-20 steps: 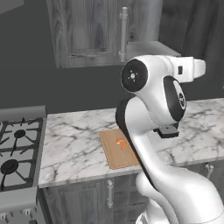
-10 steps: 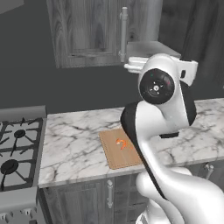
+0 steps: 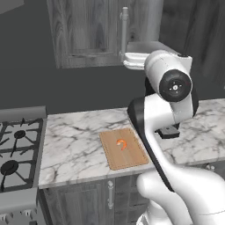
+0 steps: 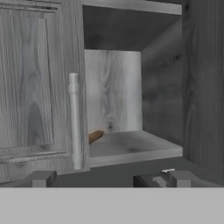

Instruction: Open the cabinet, retrieve the rolling pin, and place it next to the meat on the cutting board to prepare for tenderizing.

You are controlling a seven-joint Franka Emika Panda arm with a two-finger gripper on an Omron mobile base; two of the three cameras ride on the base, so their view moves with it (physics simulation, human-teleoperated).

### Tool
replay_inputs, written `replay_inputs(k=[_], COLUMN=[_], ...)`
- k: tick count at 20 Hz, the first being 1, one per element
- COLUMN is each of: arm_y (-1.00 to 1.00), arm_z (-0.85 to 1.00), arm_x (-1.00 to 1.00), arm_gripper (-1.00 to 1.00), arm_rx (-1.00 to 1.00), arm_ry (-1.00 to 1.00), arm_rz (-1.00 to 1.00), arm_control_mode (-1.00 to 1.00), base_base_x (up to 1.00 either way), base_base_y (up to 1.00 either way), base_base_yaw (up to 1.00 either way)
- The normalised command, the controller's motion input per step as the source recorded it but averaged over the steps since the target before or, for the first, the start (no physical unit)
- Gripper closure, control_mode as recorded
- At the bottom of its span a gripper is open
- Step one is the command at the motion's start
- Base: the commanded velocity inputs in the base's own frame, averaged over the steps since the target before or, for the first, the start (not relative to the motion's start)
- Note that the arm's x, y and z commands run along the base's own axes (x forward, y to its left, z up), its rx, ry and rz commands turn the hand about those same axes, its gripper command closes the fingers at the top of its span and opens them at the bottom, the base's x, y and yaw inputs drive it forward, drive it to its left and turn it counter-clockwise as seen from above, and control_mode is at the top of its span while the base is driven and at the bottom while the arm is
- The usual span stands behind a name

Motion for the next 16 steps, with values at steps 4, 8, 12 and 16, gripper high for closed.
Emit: replay_inputs(k=[4, 8, 12, 16], arm_y=[0.20, 0.00, 0.00, 0.12], arm_z=[0.00, 0.00, 0.00, 0.00], arm_x=[0.22, 0.00, 0.13, 0.41], arm_gripper=[-1.00, -1.00, -1.00, -1.00], arm_rx=[0.00, 0.00, 0.00, 0.00], arm_ry=[0.03, 0.00, 0.01, 0.05], arm_rz=[0.05, 0.00, 0.00, 0.00], arm_control_mode=[-1.00, -1.00, -1.00, -1.00], base_base_x=[0.00, 0.00, 0.00, 0.00], base_base_y=[0.00, 0.00, 0.00, 0.00], base_base_yaw=[0.00, 0.00, 0.00, 0.00])
